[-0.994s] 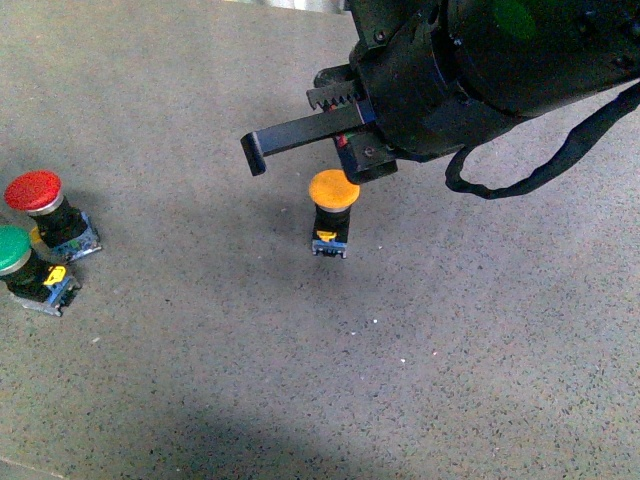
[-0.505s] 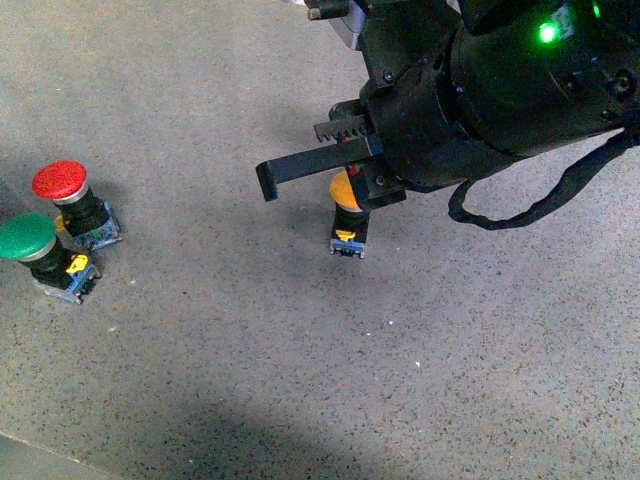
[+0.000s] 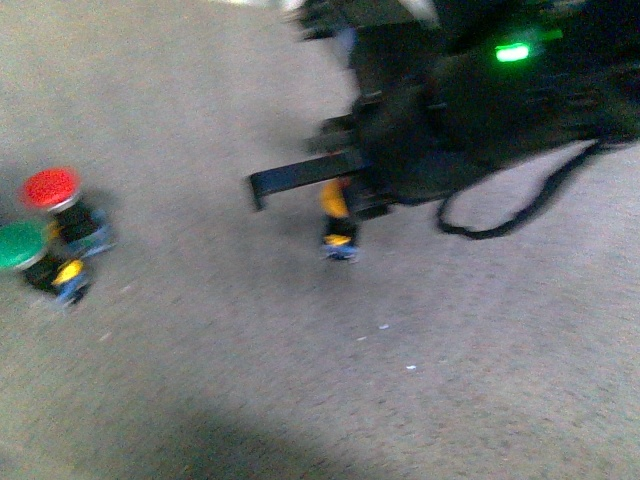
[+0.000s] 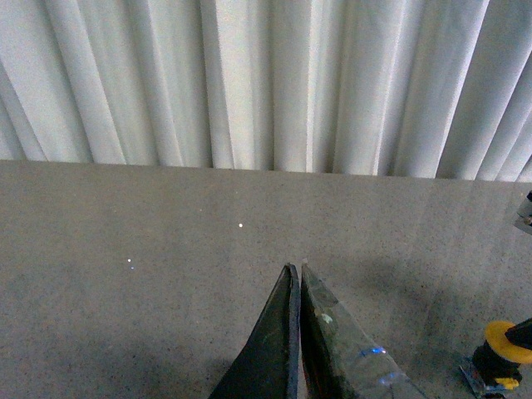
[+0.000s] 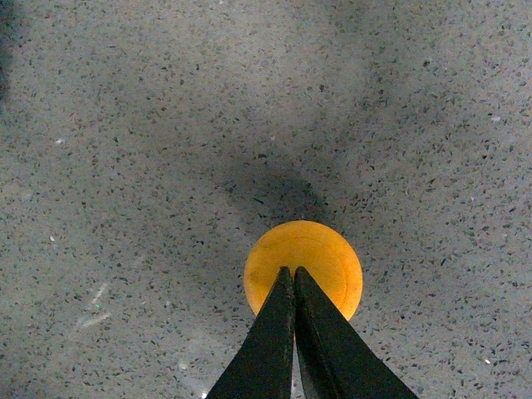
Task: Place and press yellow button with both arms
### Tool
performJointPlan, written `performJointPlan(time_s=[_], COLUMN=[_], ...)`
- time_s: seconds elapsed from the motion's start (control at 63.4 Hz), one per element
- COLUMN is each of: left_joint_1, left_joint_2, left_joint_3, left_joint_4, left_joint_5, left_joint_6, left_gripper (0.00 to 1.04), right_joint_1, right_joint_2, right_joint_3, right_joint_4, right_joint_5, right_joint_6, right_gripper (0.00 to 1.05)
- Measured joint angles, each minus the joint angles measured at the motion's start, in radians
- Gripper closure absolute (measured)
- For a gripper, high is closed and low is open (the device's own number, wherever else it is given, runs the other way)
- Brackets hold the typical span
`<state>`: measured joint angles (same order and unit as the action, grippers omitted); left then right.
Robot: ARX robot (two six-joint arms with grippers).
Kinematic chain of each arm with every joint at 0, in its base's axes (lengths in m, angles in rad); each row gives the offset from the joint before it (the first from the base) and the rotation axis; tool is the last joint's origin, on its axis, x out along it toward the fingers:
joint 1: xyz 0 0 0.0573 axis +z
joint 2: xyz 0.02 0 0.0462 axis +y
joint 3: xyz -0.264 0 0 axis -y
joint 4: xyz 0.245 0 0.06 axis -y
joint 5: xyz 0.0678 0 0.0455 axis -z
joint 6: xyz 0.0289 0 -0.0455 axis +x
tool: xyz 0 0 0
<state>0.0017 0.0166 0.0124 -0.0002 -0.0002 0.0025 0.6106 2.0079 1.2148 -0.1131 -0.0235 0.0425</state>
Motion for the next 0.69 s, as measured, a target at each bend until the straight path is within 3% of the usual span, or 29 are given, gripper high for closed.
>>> performJointPlan(time_s=[0.694], left_joint_1=[0.000], left_joint_2=[0.000], left_joint_3=[0.000], left_joint_4=[0.000], left_joint_5=[0.000], left_joint_6=[0.000], left_gripper=[1.03], right_joint_1=[-0.031], right_joint_2=[0.029], right_joint_3=[0.008], right_joint_4=[-0.011], right_joint_5=[-0.041], right_joint_6=[0.090], right_gripper=[1.03])
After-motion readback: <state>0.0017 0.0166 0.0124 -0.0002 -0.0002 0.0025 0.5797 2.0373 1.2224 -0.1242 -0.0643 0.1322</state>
